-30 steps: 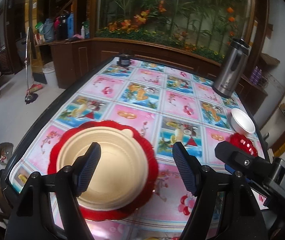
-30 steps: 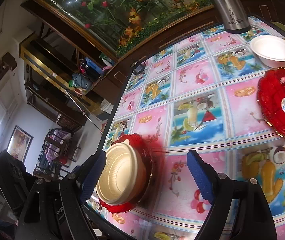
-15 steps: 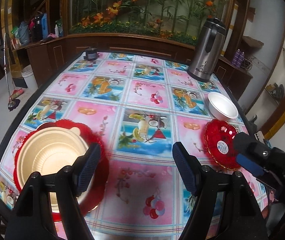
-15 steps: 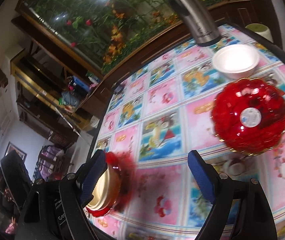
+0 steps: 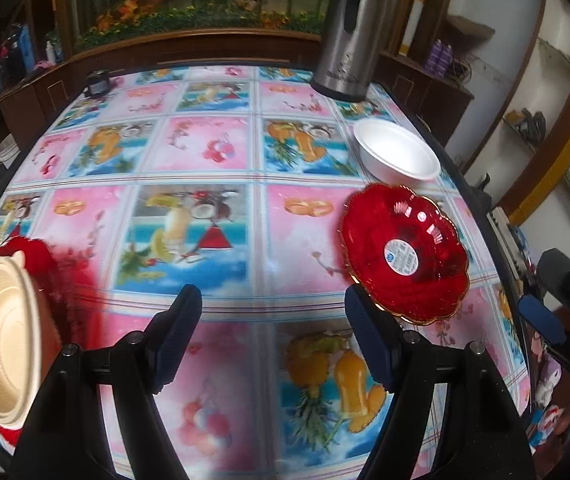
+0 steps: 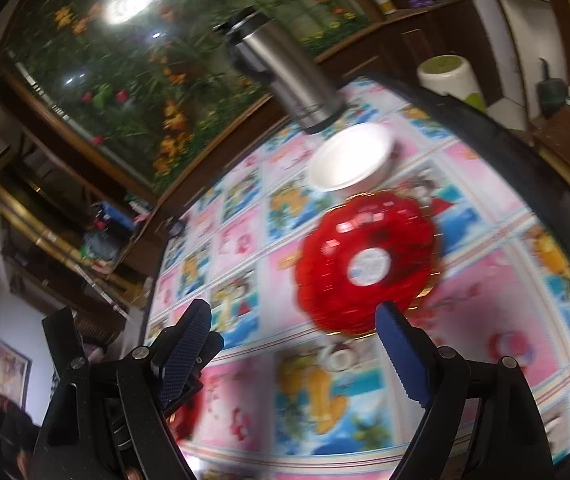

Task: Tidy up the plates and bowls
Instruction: 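Move both grippers to the small red fluted dish near the white bowl, then close both grippers on the rim of the small red fluted dish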

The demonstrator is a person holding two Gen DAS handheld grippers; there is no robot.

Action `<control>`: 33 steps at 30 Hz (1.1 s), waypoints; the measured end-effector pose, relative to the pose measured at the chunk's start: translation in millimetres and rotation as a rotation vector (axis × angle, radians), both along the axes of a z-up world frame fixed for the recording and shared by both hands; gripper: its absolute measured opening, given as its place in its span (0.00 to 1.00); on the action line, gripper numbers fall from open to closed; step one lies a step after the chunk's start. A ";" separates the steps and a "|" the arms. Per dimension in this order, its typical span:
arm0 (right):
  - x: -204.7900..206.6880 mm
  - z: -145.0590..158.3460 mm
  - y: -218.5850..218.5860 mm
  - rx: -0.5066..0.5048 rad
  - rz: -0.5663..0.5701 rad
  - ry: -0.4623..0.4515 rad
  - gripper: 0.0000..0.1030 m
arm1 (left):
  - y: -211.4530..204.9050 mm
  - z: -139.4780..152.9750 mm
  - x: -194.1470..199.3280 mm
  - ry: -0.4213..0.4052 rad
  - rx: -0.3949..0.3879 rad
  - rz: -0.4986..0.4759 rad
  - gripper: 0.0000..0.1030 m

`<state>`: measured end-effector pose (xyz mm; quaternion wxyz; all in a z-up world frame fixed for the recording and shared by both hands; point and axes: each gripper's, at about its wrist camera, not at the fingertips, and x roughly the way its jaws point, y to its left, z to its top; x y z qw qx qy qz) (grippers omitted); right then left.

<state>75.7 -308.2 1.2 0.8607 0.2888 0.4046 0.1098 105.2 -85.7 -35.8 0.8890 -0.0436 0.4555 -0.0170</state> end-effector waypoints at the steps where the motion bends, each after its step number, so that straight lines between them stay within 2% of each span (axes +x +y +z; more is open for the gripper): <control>1: 0.3 -2.1 -5.6 0.003 -0.010 0.005 0.84 | -5.8 -3.6 3.5 0.010 0.012 -0.006 0.71; 9: 12.6 -31.6 -41.1 0.033 -0.075 0.082 0.84 | -27.6 -18.2 19.2 0.035 0.044 -0.020 0.71; 33: 52.7 -71.9 -56.8 0.047 -0.100 0.179 0.84 | -43.2 -43.3 57.0 0.071 0.059 -0.010 0.71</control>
